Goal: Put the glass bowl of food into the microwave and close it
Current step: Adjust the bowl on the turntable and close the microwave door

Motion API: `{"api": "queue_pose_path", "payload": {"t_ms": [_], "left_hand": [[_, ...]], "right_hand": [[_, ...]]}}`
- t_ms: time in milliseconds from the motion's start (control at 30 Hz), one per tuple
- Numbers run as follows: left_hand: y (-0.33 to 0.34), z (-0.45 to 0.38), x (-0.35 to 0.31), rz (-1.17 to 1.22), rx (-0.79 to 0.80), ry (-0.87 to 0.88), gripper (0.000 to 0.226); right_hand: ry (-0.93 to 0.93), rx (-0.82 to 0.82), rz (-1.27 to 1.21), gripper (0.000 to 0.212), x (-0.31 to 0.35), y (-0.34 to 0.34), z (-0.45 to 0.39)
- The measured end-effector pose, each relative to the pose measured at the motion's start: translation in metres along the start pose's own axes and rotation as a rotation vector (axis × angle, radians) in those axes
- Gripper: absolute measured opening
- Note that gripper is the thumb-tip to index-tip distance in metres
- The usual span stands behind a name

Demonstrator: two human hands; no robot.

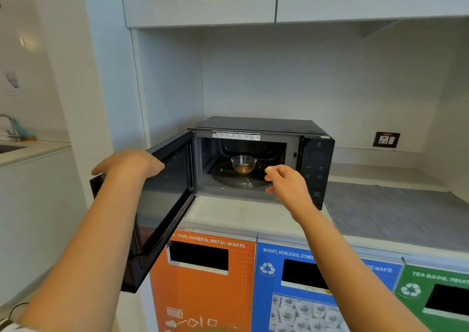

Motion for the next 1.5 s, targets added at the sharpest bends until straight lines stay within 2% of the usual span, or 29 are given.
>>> {"api": "queue_pose_path", "payload": {"t_ms": [67, 267, 433, 533, 600, 700, 767, 900, 933, 1000, 1167, 1333, 1500], "left_hand": [[-0.001, 0.003, -0.007, 0.004, -0.017, 0.037, 0.07], [-0.021, 0.025, -0.047, 0.045, -0.132, 0.205, 0.061], [-0.03, 0.047, -0.098, 0.124, -0.181, 0.407, 0.061], [-0.031, 0.059, -0.13, 0.171, -0.193, 0.525, 0.05], [-0.03, 0.067, -0.152, 0.193, -0.186, 0.596, 0.036], [-0.028, 0.071, -0.184, 0.198, -0.188, 0.709, 0.04], [-0.025, 0.073, -0.205, 0.178, -0.188, 0.783, 0.035], [-0.02, 0.073, -0.223, 0.127, -0.222, 0.847, 0.045], [-0.029, 0.068, -0.262, 0.125, -0.233, 0.92, 0.047], [-0.028, 0.067, -0.276, 0.088, -0.238, 0.953, 0.049], [-0.029, 0.062, -0.308, 0.042, -0.289, 1.01, 0.053], [-0.033, 0.048, -0.344, 0.028, -0.321, 1.042, 0.057], [-0.043, 0.034, -0.355, 0.139, -0.387, 1.094, 0.061]], "right_hand": [[0.008, 0.017, 0.009, 0.015, 0.001, 0.0, 0.004], [-0.015, 0.189, 0.064, 0.037, 0.01, 0.017, 0.017], [-0.069, 0.315, 0.071, 0.044, 0.024, 0.037, 0.023], [-0.111, 0.347, 0.066, 0.045, 0.03, 0.044, 0.022], [-0.14, 0.327, 0.077, 0.045, 0.032, 0.042, 0.017], [-0.192, 0.269, 0.145, 0.042, 0.032, 0.033, 0.006], [-0.22, 0.175, 0.22, 0.042, 0.028, 0.022, -0.004], [-0.208, 0.041, 0.418, 0.041, 0.024, -0.001, -0.015], [-0.191, -0.043, 0.487, 0.039, 0.016, -0.023, -0.042], [-0.199, -0.106, 0.581, 0.036, 0.015, -0.036, -0.057], [-0.195, -0.118, 0.846, 0.033, -0.003, -0.044, -0.087], [-0.18, -0.124, 0.942, 0.033, -0.02, -0.054, -0.131], [-0.188, -0.115, 1.002, 0.035, -0.032, -0.061, -0.165]]}}
Point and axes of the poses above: each hand's wrist, its own z-axis away from the middle knuckle, its own y-axis out of the palm, x = y × z, the point moved 10 cm from there along -z, towards the middle knuckle, and after that the axes turned 10 degrees about -z, right-handed, at the moved point
